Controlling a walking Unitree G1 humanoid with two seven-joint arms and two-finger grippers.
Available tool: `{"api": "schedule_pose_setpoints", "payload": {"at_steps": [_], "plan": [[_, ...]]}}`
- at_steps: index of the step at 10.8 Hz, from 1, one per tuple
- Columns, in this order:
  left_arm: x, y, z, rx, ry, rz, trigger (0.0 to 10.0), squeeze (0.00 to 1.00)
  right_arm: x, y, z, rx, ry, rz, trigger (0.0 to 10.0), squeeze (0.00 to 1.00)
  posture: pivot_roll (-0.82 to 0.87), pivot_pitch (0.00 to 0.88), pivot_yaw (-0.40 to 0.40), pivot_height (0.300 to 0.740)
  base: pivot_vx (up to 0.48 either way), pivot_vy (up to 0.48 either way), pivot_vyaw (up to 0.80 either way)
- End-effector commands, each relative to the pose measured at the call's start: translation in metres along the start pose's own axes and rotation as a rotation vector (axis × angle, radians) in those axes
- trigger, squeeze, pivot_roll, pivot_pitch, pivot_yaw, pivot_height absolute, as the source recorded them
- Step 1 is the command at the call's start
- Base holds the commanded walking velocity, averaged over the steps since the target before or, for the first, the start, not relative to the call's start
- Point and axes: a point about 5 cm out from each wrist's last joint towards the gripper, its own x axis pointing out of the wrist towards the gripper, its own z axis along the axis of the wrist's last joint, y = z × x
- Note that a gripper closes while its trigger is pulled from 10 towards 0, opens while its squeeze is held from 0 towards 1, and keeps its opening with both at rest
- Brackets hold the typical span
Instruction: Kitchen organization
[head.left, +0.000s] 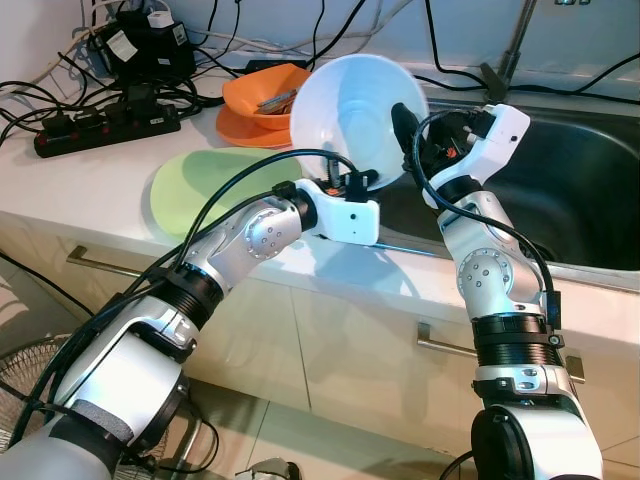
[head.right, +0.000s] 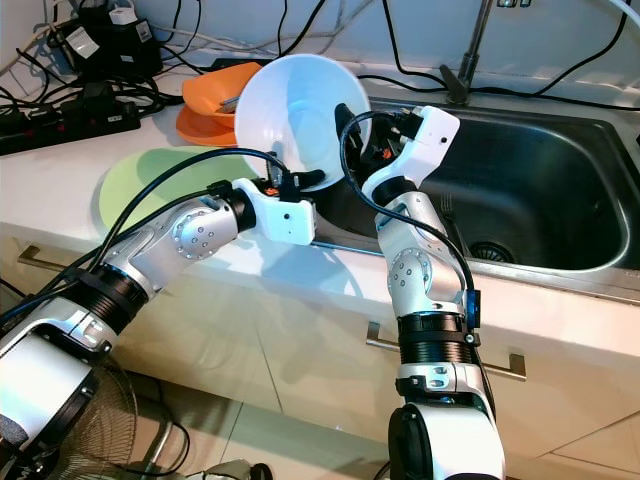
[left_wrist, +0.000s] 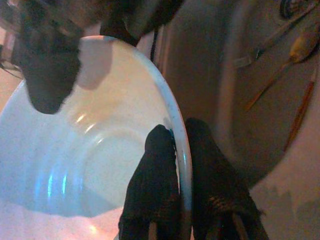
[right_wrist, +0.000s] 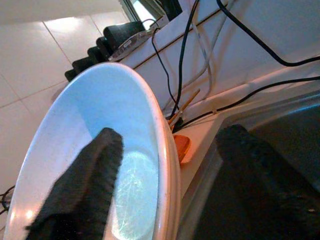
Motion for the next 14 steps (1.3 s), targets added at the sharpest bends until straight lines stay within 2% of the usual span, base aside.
{"api": "schedule_pose_setpoints", "payload": {"at_steps": [1, 5, 14], "plan": [[-0.0003, 0.0116, 0.0042, 0.024, -0.029, 0.024, 10.0, 0.0, -0.0006, -0.0002, -0.0052, -0.001, 0.026, -0.009, 0.0, 0.0, 0.04, 0.001, 0.067, 0.74, 0.0, 0.0, 0.0], [0.0011, 0.0148, 0.0081, 0.032, -0.05, 0.037, 10.0, 0.0, -0.0004, -0.0021, -0.0064, -0.002, 0.032, -0.018, 0.0, 0.0, 0.04, 0.007, 0.067, 0.74, 0.0, 0.0, 0.0], [0.0007, 0.0109, 0.0072, 0.036, -0.045, 0.018, 10.0, 0.0, -0.0013, -0.0042, -0.0115, -0.005, 0.047, -0.026, 0.0, 0.0, 0.05, 0.013, 0.064, 0.74, 0.0, 0.0, 0.0]]}}
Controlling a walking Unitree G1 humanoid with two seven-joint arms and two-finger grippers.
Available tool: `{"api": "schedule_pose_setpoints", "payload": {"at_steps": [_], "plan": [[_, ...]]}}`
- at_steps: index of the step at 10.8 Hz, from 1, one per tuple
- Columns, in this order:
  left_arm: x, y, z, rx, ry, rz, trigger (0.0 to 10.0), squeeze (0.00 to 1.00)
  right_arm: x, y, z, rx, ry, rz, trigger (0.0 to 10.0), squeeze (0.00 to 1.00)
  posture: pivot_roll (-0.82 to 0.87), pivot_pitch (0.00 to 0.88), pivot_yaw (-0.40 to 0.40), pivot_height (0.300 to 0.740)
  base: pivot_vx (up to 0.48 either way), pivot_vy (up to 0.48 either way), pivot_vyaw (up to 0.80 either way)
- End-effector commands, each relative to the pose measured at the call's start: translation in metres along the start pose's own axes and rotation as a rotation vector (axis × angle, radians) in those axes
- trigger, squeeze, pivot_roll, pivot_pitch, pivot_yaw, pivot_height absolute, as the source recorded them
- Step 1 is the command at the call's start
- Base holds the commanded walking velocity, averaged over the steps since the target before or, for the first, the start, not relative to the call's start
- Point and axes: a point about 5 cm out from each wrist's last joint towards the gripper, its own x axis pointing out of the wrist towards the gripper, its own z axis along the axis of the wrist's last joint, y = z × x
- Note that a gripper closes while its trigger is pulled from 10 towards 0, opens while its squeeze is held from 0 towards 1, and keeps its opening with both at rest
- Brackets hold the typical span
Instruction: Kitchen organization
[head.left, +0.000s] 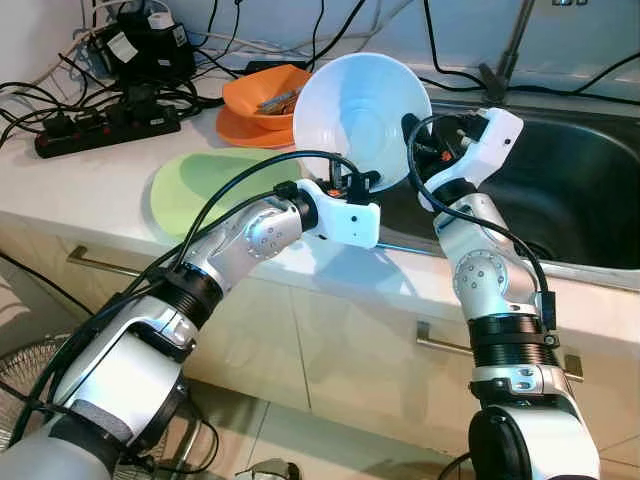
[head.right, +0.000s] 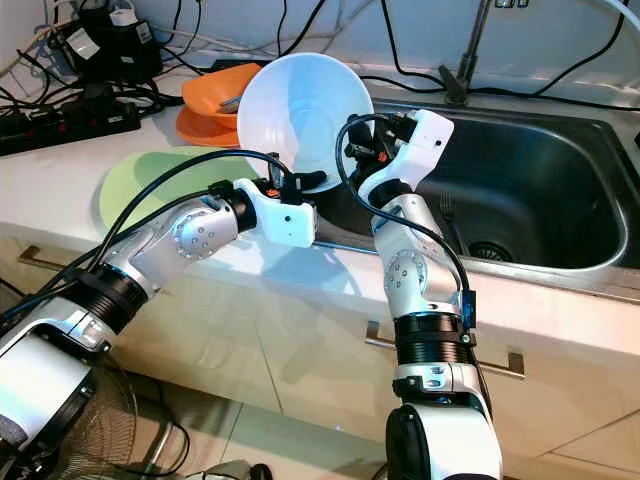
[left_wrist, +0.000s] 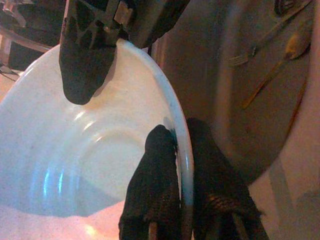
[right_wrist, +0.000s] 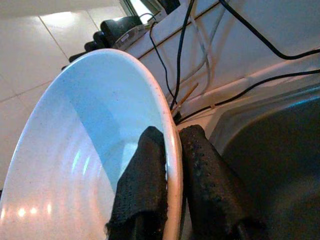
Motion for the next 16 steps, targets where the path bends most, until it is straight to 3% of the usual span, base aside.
{"api": "schedule_pose_setpoints", "payload": {"at_steps": [1, 6, 9, 11, 12, 13, 14, 15, 16], "plan": [[0.0, 0.012, 0.007, -0.009, -0.048, 0.048, 10.0, 1.0, -0.002, -0.004, -0.006, -0.004, 0.031, -0.007, 0.0, 0.0, 0.05, 0.012, 0.064, 0.74, 0.0, 0.0, 0.0], [0.001, 0.013, 0.01, -0.033, -0.063, 0.056, 10.0, 1.0, -0.002, -0.012, -0.008, 0.002, 0.023, -0.078, 0.0, 0.0, 0.05, 0.006, 0.067, 0.74, 0.0, 0.0, 0.0], [0.001, 0.012, 0.012, -0.053, -0.075, 0.056, 10.0, 1.0, -0.004, -0.036, -0.003, 0.04, -0.009, -0.27, 0.0, 0.0, 0.05, 0.002, 0.066, 0.74, 0.0, 0.0, 0.0], [0.001, 0.011, 0.013, -0.056, -0.08, 0.06, 10.0, 1.0, -0.009, -0.062, -0.001, 0.072, -0.033, -0.474, 0.0, 0.0, 0.05, 0.003, 0.066, 0.74, 0.0, 0.0, 0.0], [0.001, 0.01, 0.013, -0.054, -0.078, 0.061, 10.0, 1.0, -0.01, -0.066, 0.0, 0.074, -0.036, -0.504, 0.0, 0.0, 0.05, 0.004, 0.066, 0.74, 0.0, 0.0, 0.0], [0.0, 0.009, 0.012, -0.061, -0.068, 0.063, 10.0, 0.0, -0.013, -0.076, 0.003, 0.053, -0.047, -0.581, 0.0, 0.0, 0.05, 0.008, 0.065, 0.74, 0.0, 0.0, 0.0], [-0.001, 0.008, 0.006, -0.234, -0.052, 0.133, 10.0, 0.0, -0.016, -0.086, 0.007, -0.019, -0.048, -0.635, 10.0, 0.0, 0.05, 0.01, 0.067, 0.74, 0.0, 0.0, 0.0], [-0.001, 0.006, 0.004, -0.366, -0.044, 0.181, 10.0, 0.0, -0.015, -0.087, 0.008, -0.087, -0.042, -0.635, 10.0, 0.0, 0.05, 0.013, 0.068, 0.74, 0.0, 0.0, 0.0], [-0.002, 0.0, -0.001, -0.559, -0.021, 0.248, 10.0, 0.0, -0.015, -0.089, 0.008, -0.148, -0.042, -0.634, 10.0, 0.0, 0.05, 0.016, 0.068, 0.74, 0.0, 0.0, 0.0]]}}
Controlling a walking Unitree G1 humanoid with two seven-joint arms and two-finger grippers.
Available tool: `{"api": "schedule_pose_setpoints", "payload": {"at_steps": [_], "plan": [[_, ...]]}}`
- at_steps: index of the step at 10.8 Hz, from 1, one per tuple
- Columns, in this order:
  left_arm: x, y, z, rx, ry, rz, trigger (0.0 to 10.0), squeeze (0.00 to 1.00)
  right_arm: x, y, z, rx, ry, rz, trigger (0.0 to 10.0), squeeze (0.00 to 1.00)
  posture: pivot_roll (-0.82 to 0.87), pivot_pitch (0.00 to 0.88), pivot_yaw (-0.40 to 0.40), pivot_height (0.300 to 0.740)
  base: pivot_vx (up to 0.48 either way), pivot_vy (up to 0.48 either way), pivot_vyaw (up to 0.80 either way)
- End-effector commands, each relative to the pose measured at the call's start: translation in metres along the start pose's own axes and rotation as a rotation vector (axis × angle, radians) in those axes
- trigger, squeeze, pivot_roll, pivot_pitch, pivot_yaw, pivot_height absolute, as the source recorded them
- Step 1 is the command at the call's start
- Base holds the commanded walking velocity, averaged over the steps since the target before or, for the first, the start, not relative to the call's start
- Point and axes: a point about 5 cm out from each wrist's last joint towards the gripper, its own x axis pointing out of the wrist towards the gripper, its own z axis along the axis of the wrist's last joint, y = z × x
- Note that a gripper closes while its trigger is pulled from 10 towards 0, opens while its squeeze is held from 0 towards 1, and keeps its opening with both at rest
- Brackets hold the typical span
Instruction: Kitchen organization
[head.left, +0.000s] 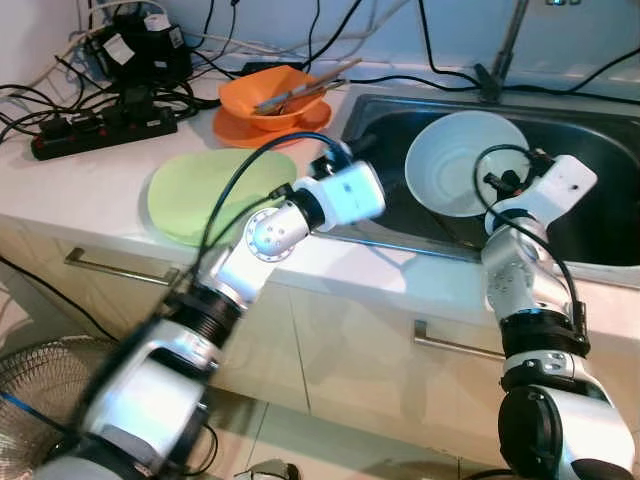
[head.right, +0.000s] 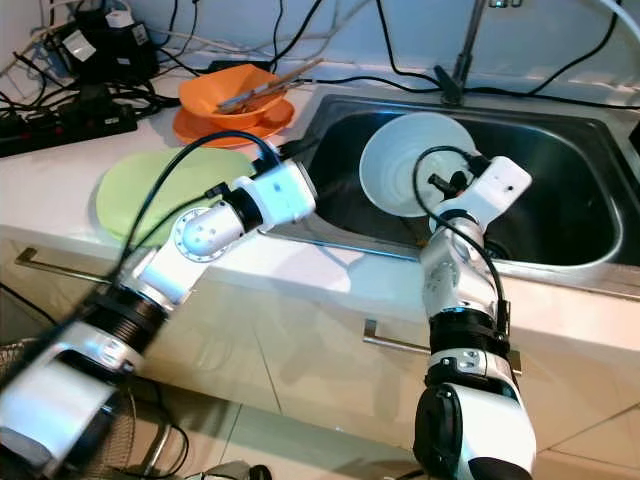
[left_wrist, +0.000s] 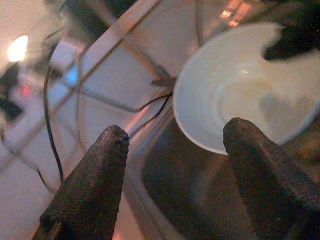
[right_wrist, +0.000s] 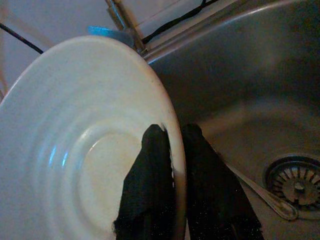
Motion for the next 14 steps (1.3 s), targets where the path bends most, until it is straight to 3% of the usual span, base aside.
{"api": "schedule_pose_setpoints", "payload": {"at_steps": [1, 4, 5, 6, 9, 10, 11, 13, 14], "plan": [[-0.005, -0.002, -0.012, -0.113, 0.06, 0.025, 10.0, 0.0, 0.003, 0.01, 0.01, 0.003, -0.041, 0.024, 10.0, 0.0, 0.04, 0.018, 0.069, 0.74, 0.0, 0.0, 0.0], [-0.01, -0.015, -0.019, -0.465, 0.108, 0.054, 10.0, 0.0, 0.005, 0.012, 0.006, -0.098, -0.054, 0.033, 10.0, 0.0, 0.05, 0.023, 0.064, 0.74, 0.0, 0.0, 0.0], [-0.011, -0.014, -0.02, -0.692, 0.095, 0.102, 10.0, 0.0, 0.005, 0.017, 0.002, -0.16, -0.056, 0.063, 10.0, 0.0, 0.05, 0.022, 0.062, 0.74, 0.0, 0.0, 0.0], [-0.011, -0.013, -0.02, -0.765, 0.092, 0.095, 10.0, 0.0, 0.004, 0.021, -0.003, -0.203, -0.054, 0.094, 10.0, 0.0, 0.05, 0.022, 0.061, 0.74, 0.0, 0.0, 0.0], [-0.013, -0.016, -0.019, -0.783, 0.131, 0.055, 10.0, 0.0, 0.0, 0.026, -0.022, -0.258, -0.005, 0.138, 10.0, 0.0, 0.06, 0.023, 0.06, 0.74, 0.0, 0.0, 0.0], [-0.013, -0.016, -0.018, -0.785, 0.133, 0.048, 10.0, 0.0, -0.001, 0.028, -0.025, -0.274, -0.002, 0.156, 10.0, 0.22, 0.06, 0.024, 0.06, 0.74, 0.0, 0.0, 0.0], [-0.013, -0.017, -0.018, -0.792, 0.136, 0.044, 10.0, 0.0, -0.003, 0.031, -0.028, -0.278, 0.005, 0.176, 10.0, 1.0, 0.06, 0.024, 0.06, 0.74, 0.0, 0.0, 0.0], [-0.013, -0.019, -0.016, -0.794, 0.139, 0.033, 10.0, 0.0, -0.005, 0.035, -0.032, -0.291, 0.013, 0.2, 10.0, 0.94, 0.06, 0.024, 0.061, 0.74, 0.0, 0.0, 0.0], [-0.013, -0.02, -0.015, -0.794, 0.142, 0.026, 10.0, 0.0, -0.005, 0.036, -0.033, -0.297, 0.008, 0.208, 10.0, 0.0, 0.05, 0.022, 0.061, 0.74, 0.0, 0.0, 0.0]]}}
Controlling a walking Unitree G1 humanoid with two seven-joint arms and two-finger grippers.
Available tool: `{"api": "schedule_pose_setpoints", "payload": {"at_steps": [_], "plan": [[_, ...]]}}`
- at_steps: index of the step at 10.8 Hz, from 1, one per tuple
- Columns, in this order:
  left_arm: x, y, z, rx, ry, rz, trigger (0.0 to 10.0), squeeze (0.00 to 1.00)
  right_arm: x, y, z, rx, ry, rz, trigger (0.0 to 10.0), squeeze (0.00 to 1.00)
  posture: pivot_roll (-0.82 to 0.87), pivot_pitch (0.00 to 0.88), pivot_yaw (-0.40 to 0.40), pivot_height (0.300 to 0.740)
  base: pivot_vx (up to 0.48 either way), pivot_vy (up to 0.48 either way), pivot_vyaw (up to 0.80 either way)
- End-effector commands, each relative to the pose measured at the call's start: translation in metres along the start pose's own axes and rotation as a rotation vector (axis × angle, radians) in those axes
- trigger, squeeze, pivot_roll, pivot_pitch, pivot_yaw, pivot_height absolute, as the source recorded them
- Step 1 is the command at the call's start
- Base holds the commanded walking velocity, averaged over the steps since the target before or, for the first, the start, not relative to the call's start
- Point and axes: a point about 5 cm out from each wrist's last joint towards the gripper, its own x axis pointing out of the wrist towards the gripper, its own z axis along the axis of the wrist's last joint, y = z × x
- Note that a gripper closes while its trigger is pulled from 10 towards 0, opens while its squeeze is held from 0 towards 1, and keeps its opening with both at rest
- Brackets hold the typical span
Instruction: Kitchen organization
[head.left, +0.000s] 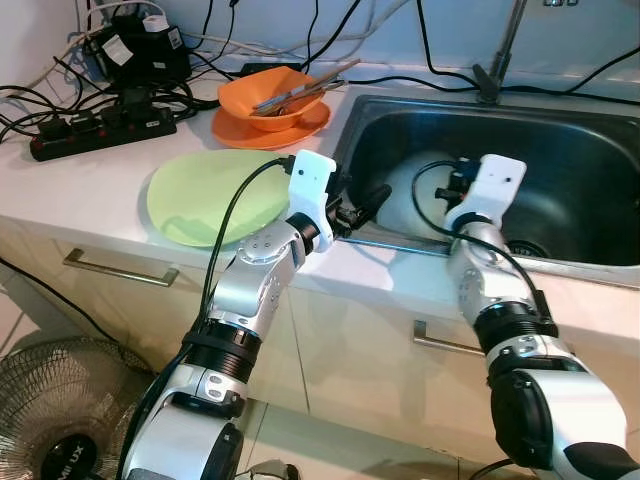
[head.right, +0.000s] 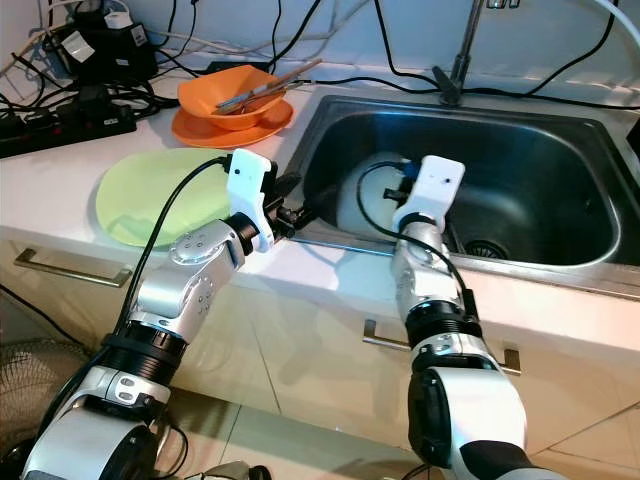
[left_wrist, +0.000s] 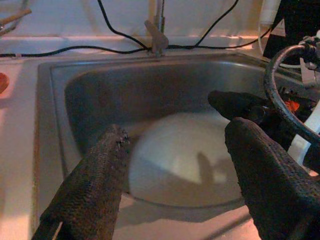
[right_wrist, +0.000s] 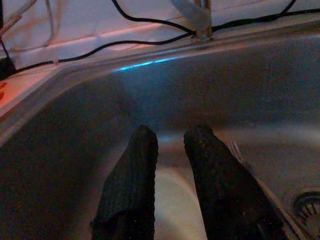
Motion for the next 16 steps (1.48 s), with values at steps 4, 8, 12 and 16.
{"api": "schedule_pose_setpoints", "payload": {"at_steps": [4, 8, 12, 16], "plan": [[-0.002, 0.001, 0.005, 0.058, -0.026, 0.026, 10.0, 0.0, 0.0, 0.006, 0.008, 0.007, -0.046, 0.028, 10.0, 0.0, 0.04, 0.013, 0.062, 0.74, 0.0, 0.0, 0.0], [-0.014, 0.023, 0.023, 0.395, -0.097, 0.196, 10.0, 0.0, -0.018, 0.033, 0.026, 0.095, -0.156, 0.197, 10.0, 0.0, 0.02, 0.004, 0.068, 0.74, 0.0, 0.0, 0.0], [-0.051, 0.029, 0.025, 0.821, -0.076, 0.297, 10.0, 0.0, -0.054, 0.045, 0.009, 0.154, -0.119, 0.318, 10.0, 0.0, 0.02, 0.006, 0.071, 0.74, 0.0, 0.0, 0.0], [-0.076, 0.038, 0.009, 0.98, 0.158, 0.275, 10.0, 0.0, -0.057, 0.054, 0.007, 0.159, -0.077, 0.35, 10.0, 0.0, 0.06, 0.018, 0.06, 0.74, 0.0, 0.0, 0.0]]}}
